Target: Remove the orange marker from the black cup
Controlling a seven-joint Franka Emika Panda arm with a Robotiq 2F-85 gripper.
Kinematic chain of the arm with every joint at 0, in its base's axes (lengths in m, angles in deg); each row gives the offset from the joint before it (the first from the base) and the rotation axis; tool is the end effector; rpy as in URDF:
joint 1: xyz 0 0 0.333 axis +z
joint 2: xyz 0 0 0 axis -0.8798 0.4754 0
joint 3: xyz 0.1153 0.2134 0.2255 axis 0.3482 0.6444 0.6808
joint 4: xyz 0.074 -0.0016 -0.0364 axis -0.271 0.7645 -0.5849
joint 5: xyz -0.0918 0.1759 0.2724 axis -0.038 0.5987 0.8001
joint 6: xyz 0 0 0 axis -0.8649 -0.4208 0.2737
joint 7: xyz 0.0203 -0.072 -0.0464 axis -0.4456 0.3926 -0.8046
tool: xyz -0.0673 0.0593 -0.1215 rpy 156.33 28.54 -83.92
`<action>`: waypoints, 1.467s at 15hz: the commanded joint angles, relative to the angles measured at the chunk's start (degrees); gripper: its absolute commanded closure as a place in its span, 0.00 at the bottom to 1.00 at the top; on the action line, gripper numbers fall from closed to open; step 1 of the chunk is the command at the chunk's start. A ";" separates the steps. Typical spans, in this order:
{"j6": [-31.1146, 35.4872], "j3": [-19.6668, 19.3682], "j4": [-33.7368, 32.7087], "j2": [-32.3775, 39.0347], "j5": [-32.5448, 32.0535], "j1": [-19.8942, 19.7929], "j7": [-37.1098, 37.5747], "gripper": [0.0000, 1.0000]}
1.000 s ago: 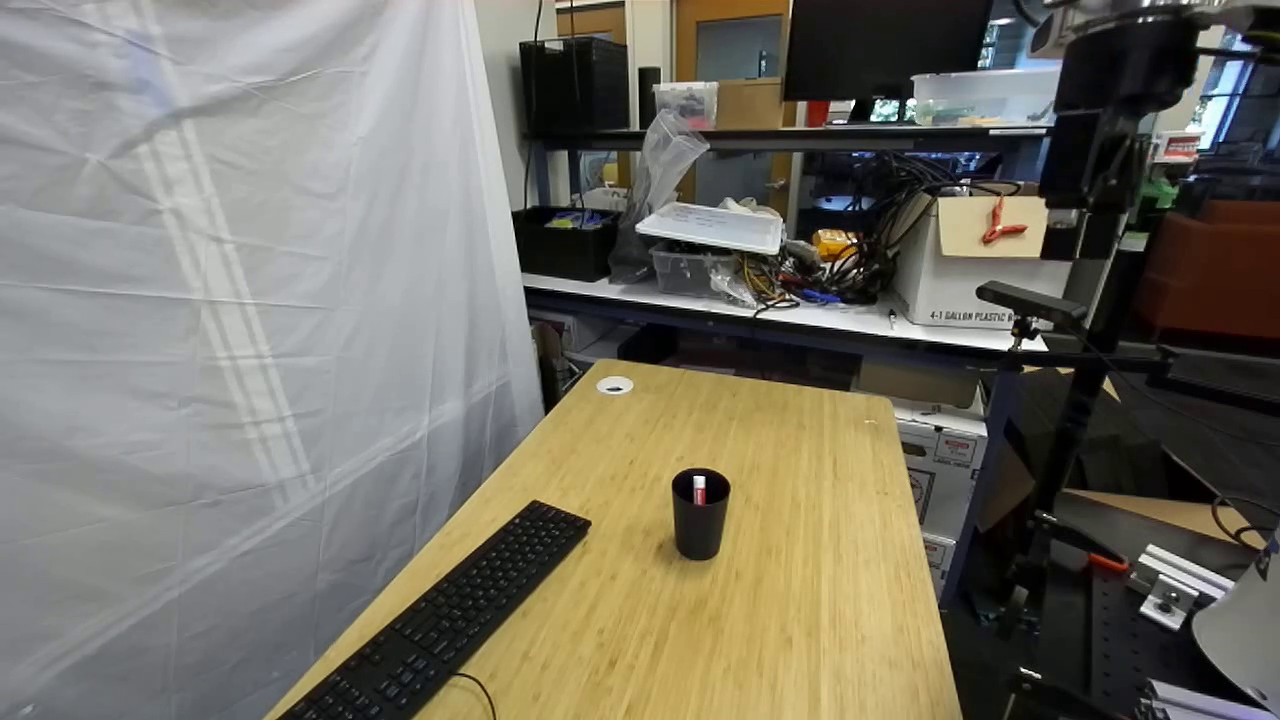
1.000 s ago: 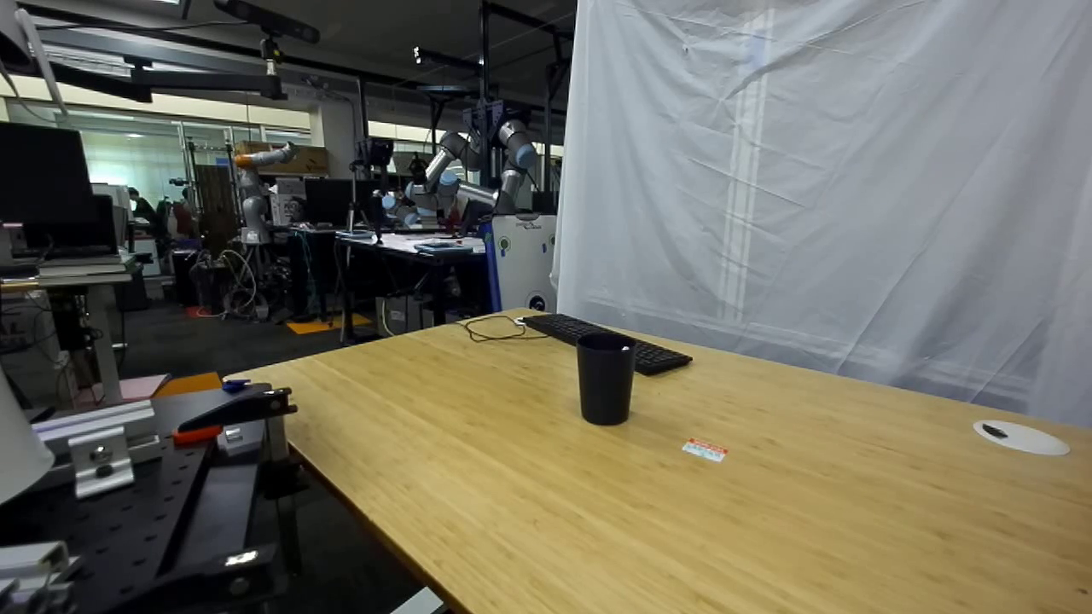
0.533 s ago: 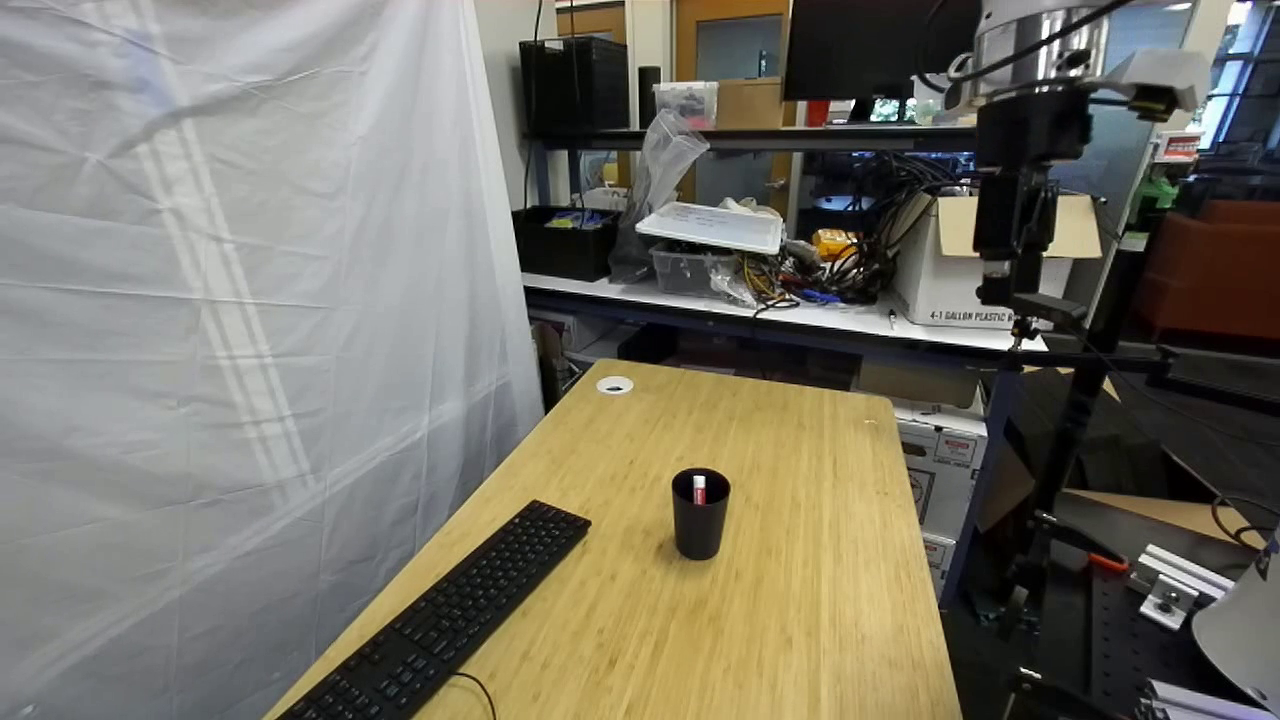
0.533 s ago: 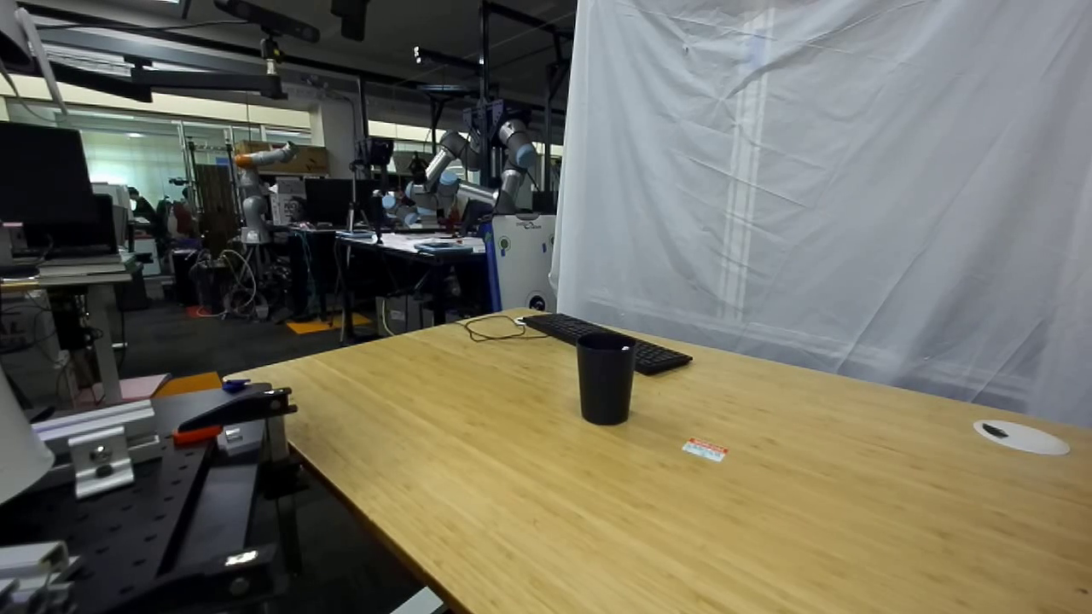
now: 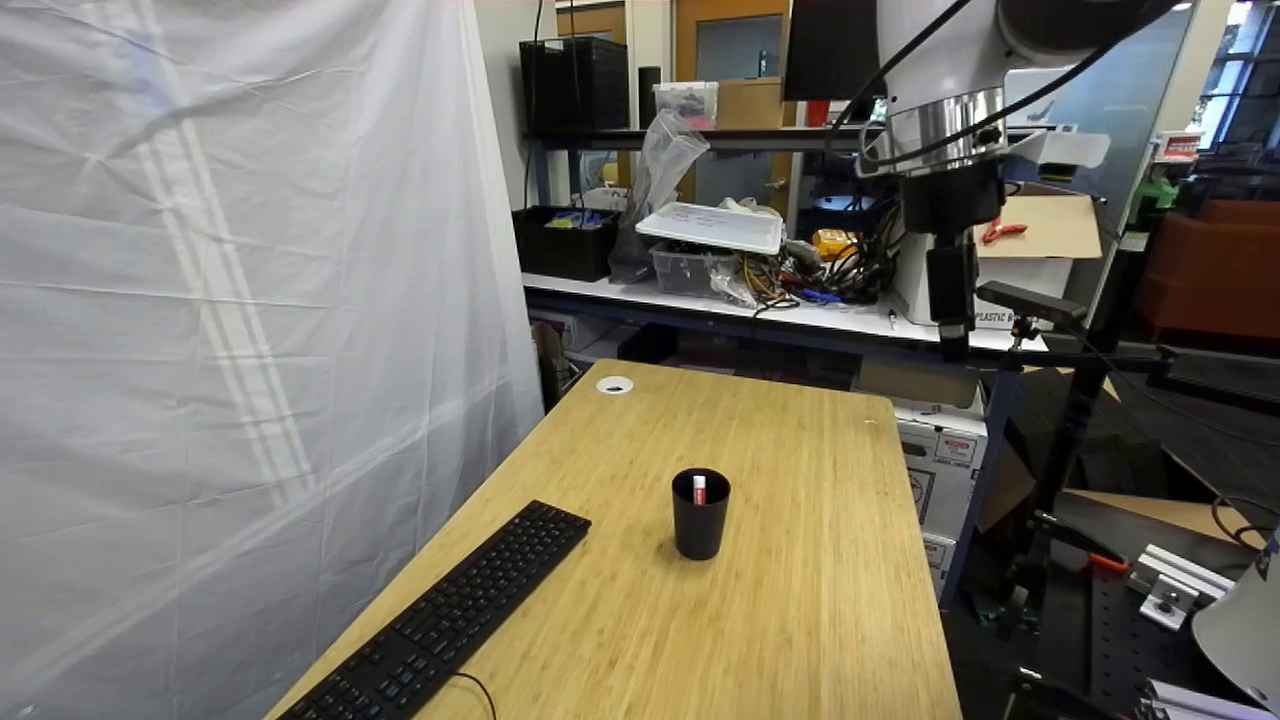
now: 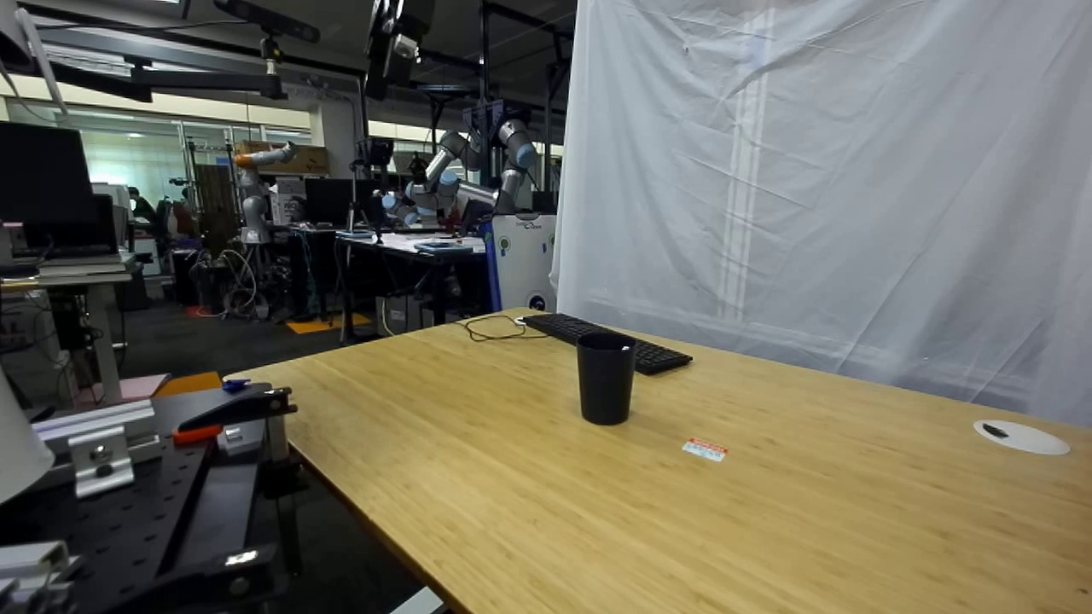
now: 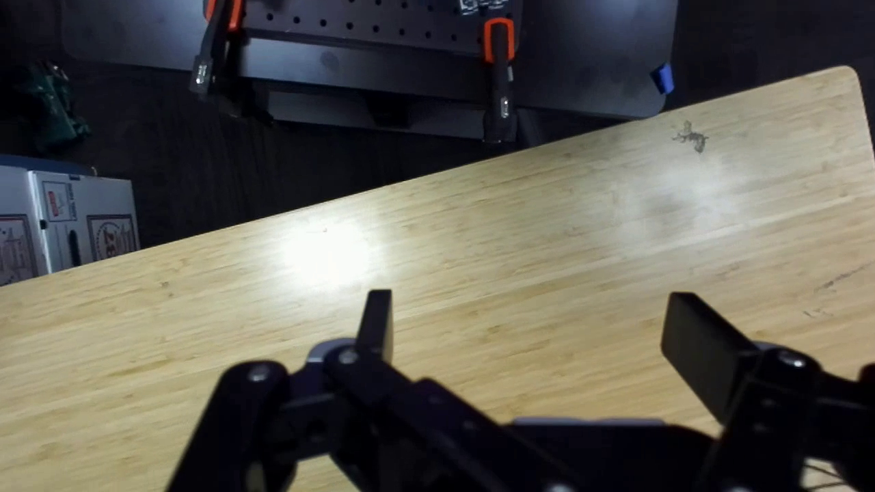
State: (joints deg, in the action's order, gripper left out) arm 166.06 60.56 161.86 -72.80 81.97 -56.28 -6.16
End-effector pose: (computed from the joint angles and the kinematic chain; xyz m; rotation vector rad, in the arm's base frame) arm 0.3032 0.0873 0.4484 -3.0950 -0.1942 0.3788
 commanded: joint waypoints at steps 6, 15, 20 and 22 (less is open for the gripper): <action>-4.66 -0.11 -13.62 16.15 -10.30 1.47 -12.19 0.00; -8.18 1.40 -22.88 28.36 -19.06 3.99 -24.00 0.00; -5.83 1.39 -24.56 32.80 -24.57 3.93 -26.19 0.00; -3.17 1.06 -25.71 35.20 -26.04 3.66 -24.46 0.00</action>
State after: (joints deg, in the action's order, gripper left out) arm 161.53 61.69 138.84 -40.63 58.18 -52.28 -31.96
